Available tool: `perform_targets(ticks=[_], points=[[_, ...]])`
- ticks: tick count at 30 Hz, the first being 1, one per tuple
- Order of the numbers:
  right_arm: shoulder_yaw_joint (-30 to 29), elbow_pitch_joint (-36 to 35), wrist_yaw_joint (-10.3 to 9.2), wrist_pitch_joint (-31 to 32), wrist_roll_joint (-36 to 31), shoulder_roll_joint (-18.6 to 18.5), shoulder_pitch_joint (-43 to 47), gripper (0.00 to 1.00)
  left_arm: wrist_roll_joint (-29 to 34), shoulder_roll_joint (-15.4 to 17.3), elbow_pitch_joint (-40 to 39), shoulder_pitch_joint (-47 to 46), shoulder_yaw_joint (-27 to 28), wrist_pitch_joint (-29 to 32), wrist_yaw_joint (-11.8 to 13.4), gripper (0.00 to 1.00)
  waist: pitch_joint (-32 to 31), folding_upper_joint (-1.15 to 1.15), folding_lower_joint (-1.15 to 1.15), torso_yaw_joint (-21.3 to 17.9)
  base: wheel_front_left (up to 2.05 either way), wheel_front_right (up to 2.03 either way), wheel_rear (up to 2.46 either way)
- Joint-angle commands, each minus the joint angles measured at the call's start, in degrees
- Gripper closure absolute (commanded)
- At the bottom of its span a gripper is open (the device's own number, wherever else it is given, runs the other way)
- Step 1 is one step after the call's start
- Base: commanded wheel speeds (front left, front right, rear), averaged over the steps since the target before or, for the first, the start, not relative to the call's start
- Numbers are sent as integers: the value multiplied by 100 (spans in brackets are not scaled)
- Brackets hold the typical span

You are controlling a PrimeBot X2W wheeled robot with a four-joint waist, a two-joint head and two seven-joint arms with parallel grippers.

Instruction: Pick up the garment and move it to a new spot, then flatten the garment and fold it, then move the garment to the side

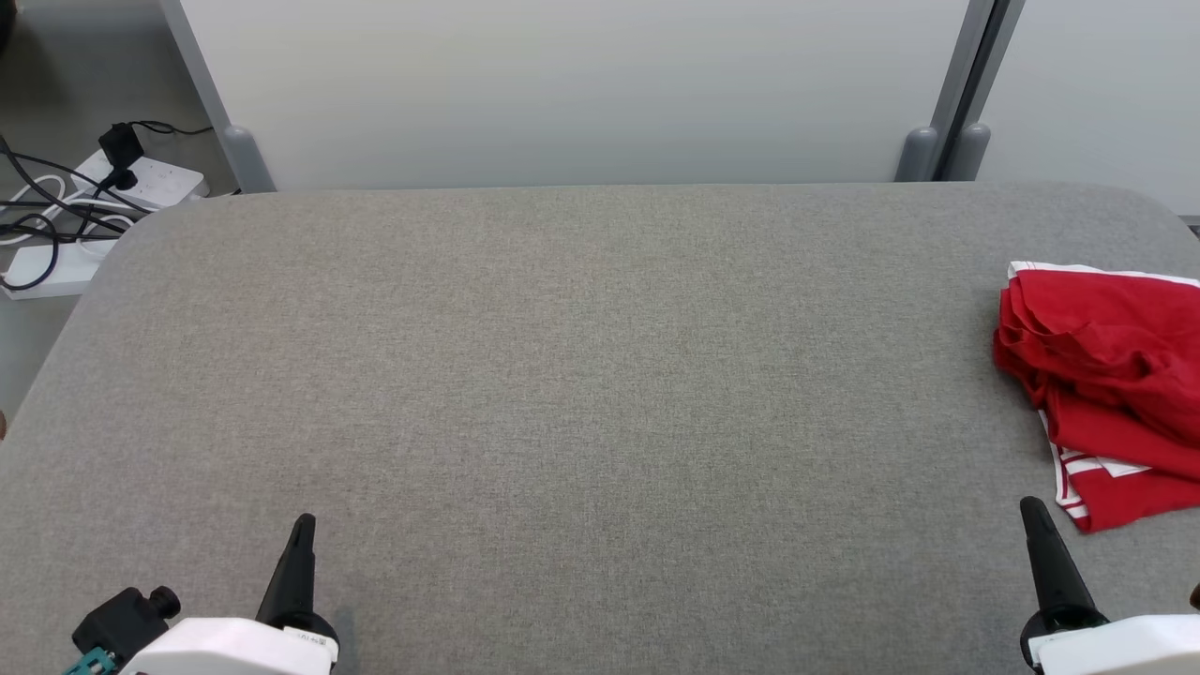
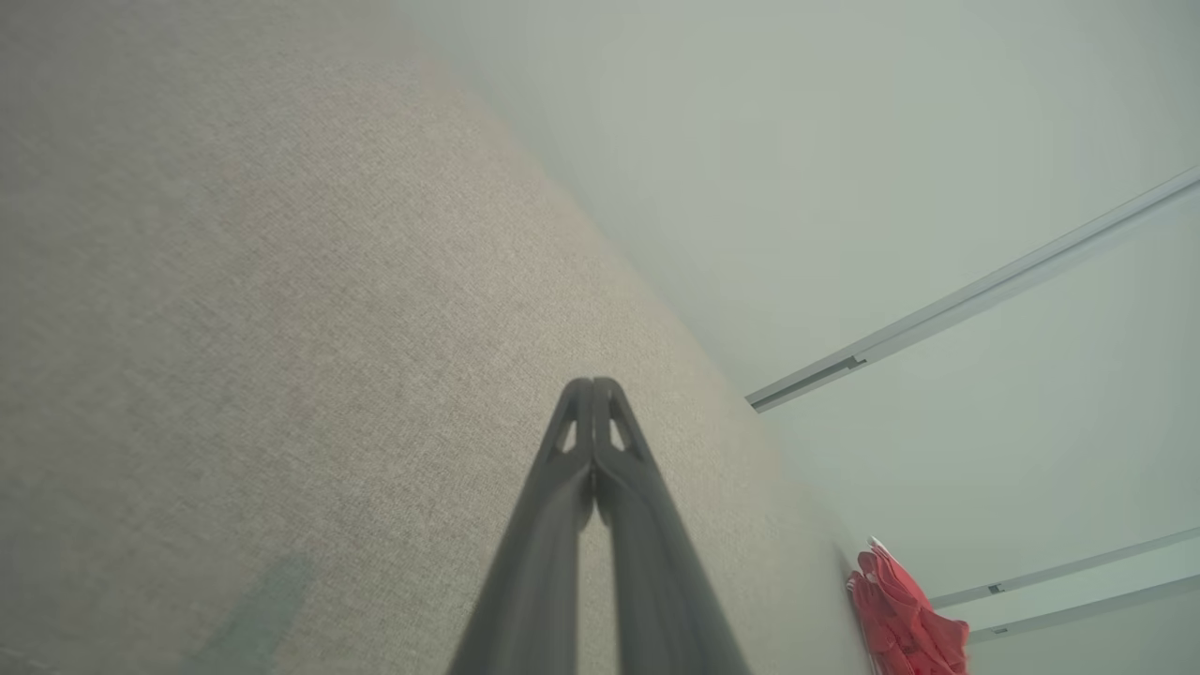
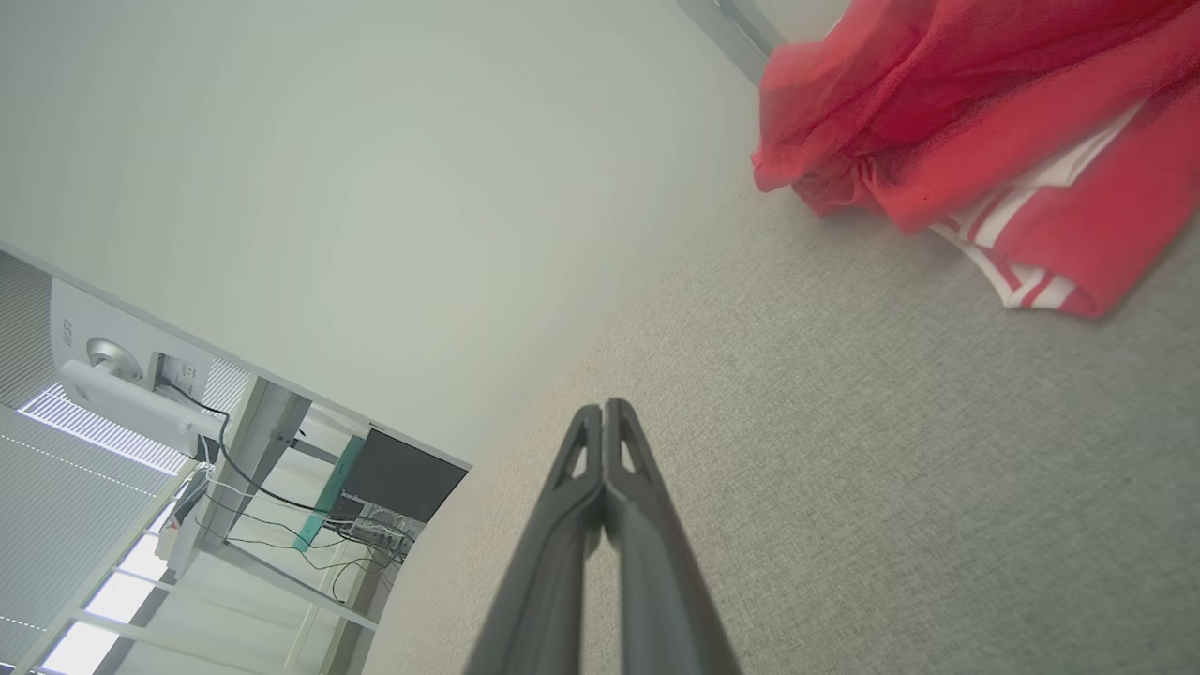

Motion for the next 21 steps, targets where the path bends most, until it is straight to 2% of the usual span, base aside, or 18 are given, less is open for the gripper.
perform_targets(ticks=[1,21], points=[[40,-48,2,64,286,-129,-282,100,-235,38,-135,-339,193,39,-87,100,1,0,0,-9,0,0,0],[-9,243,1,251,1605,-147,-545,100,-1381,-113,-117,-469,487,353,-256,100,12,0,0,-72,0,0,0]])
